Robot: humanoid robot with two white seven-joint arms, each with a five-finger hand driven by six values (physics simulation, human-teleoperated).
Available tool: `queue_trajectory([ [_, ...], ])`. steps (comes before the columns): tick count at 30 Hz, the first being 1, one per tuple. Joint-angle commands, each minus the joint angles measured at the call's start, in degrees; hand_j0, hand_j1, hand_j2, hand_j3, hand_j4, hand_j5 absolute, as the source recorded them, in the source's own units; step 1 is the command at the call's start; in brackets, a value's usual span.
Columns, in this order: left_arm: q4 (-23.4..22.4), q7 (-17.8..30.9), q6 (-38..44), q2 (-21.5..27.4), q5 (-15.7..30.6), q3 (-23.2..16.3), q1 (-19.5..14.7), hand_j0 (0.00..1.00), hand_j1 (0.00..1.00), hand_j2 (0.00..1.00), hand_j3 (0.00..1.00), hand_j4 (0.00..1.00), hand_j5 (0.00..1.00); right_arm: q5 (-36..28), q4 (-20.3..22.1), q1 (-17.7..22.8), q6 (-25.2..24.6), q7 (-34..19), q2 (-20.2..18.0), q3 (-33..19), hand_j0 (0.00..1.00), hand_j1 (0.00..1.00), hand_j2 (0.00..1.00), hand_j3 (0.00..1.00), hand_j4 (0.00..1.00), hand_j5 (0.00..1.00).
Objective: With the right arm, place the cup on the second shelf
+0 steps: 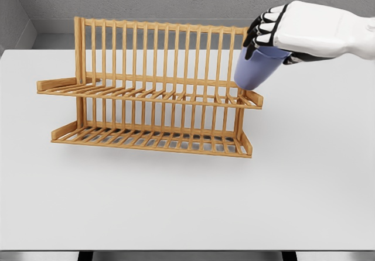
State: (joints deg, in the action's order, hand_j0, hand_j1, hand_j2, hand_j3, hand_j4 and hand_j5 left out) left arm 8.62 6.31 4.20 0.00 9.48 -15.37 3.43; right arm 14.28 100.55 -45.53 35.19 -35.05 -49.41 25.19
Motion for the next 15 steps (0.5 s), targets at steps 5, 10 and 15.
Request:
queue_trajectory([
  [5, 0.0, 0.0, 0.0, 0.0, 0.0, 0.0, 0.0, 1.0, 1.0, 1.0, 1.0, 1.0, 1.0, -0.3, 0.0, 0.1, -0.2, 0.0, 0.1, 2.1, 0.59, 0.59, 0.59, 0.59, 0.59, 0.59],
  [10, 0.0, 0.0, 0.0, 0.0, 0.0, 0.0, 0.0, 1.0, 1.0, 1.0, 1.0, 1.0, 1.0, -0.3, 0.0, 0.5, -0.2, 0.0, -0.2, 2.1, 0.59, 0.59, 0.59, 0.59, 0.59, 0.59],
  [15, 0.0, 0.0, 0.0, 0.0, 0.0, 0.0, 0.0, 1.0, 1.0, 1.0, 1.0, 1.0, 1.0, -1.1, 0.0, 0.9, -0.2, 0.0, -1.2, 2.1, 0.59, 0.59, 0.59, 0.59, 0.59, 0.59],
])
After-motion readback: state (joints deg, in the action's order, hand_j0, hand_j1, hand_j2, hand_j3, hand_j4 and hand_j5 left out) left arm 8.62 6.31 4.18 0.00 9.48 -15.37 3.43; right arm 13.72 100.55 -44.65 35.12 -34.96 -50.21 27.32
